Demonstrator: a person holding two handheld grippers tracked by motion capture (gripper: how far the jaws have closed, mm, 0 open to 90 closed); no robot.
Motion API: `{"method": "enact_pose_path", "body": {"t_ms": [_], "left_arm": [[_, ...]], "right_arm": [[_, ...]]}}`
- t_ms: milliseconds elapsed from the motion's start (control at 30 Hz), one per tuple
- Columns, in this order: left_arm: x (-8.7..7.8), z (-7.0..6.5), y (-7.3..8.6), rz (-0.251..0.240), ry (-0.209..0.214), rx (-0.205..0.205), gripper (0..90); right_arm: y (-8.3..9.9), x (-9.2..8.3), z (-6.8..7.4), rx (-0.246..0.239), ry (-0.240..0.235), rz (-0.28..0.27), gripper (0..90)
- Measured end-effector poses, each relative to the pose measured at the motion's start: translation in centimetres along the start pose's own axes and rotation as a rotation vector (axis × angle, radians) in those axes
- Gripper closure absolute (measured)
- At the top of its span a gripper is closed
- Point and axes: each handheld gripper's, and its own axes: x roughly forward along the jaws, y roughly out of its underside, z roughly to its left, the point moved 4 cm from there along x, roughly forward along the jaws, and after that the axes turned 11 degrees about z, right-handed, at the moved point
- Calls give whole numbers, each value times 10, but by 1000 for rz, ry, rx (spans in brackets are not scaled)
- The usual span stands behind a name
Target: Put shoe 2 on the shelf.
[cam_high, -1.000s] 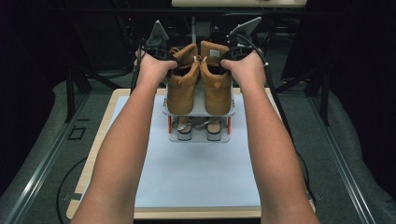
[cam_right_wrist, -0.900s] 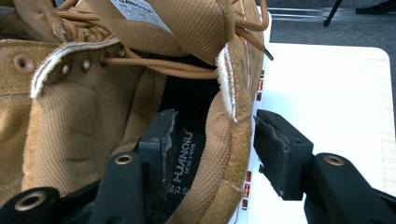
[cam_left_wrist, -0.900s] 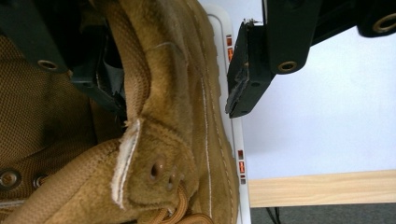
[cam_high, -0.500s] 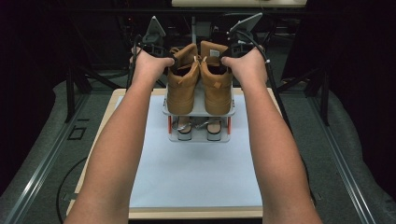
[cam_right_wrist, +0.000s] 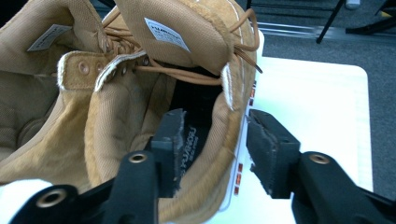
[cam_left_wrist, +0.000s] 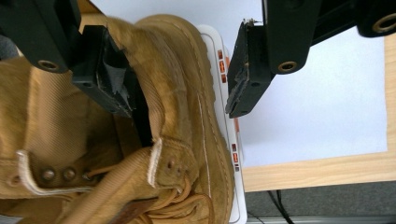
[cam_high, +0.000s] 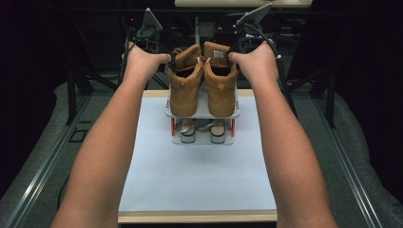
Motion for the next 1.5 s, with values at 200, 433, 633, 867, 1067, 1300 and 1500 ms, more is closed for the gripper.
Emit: {"method": "enact_pose_path", "body": {"t_ms": [200,433,633,867,1067,1300,1500], "left_arm": [[-14,0,6,-16,-6,24,428],[-17,6,9,-4,-21,28,429],[-18,11,12,1,-21,24,428],[-19,17,16,10,-30,27,429],[-15,19,21,28,-38,53,428],[-13,26,30,59,-37,77,428],[-11,34,40,74,-40,103,428]], "right_arm": [[4,-17,-7,-5,19,-14,594],[9,-25,-15,-12,39,-10,594],[12,-24,-18,-22,47,5,567],[16,-20,-19,-32,53,27,561],[20,-18,-26,-41,68,44,552],[32,-19,-38,-63,92,66,552],[46,-21,-48,-90,89,78,551]]}}
